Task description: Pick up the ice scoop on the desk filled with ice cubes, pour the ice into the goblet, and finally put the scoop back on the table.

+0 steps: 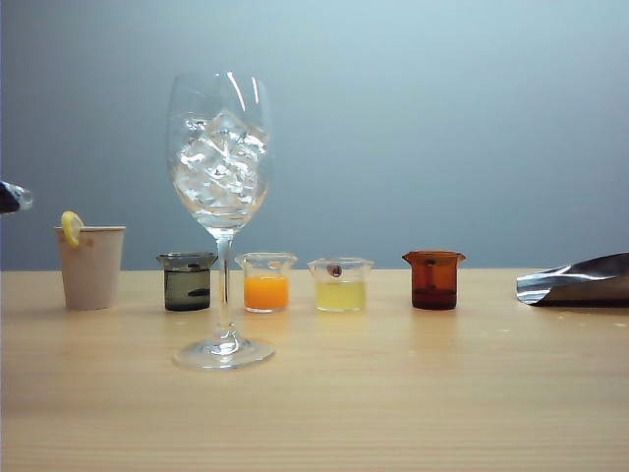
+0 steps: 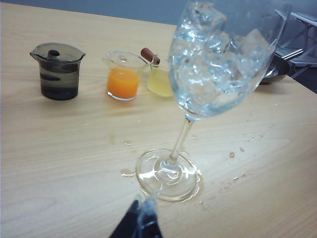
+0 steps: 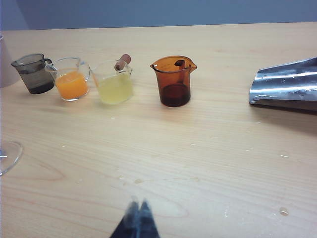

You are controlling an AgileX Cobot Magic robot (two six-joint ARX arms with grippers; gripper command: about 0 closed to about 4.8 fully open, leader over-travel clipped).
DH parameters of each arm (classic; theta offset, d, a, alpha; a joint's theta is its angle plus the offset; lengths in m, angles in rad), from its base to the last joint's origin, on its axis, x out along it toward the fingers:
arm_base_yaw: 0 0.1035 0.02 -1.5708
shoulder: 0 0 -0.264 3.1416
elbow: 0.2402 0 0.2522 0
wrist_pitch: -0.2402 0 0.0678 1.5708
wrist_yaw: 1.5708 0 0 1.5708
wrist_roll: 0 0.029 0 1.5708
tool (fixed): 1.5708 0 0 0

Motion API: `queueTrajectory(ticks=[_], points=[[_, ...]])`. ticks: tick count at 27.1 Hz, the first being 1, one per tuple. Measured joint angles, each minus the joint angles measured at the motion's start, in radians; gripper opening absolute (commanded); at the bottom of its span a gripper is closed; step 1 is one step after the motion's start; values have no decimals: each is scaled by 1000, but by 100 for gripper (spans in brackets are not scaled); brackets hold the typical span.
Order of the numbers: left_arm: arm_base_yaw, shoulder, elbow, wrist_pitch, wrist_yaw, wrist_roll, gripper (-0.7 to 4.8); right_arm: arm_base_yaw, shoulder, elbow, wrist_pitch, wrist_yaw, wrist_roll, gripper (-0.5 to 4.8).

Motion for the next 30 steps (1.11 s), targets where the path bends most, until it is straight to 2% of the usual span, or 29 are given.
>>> queueTrajectory(ticks=[5,7,9,12,15,17,21,24,30], points=[[36,-1,0,-2,14,0,-5,0,0,0,0,0,-2,-8],[119,-1,0,-3,52,0,-5,0,0,0,-1,1,-2,-8],[300,-1,0,-3,97,0,-5,-3,0,0,0,0,-2,-8],[450,-1,1,-3,103,1,-5,-36,0,0,0,-3,-2,-8],[597,-1,1,-4,86,0,-5,-129,0,0,-1,-35,-3,-8],[659,-1,1,-4,82,1,-5,-214,0,0,-1,-43,-3,-8],[679,-1,1,-5,69,1,-5,-407,0,0,-1,-43,-3,-8],[679,-1,1,-5,68,1,-5,-472,0,0,-1,-45,-3,-9],[679,-1,1,-5,69,1,-5,-480,0,0,-1,-45,-3,-9]])
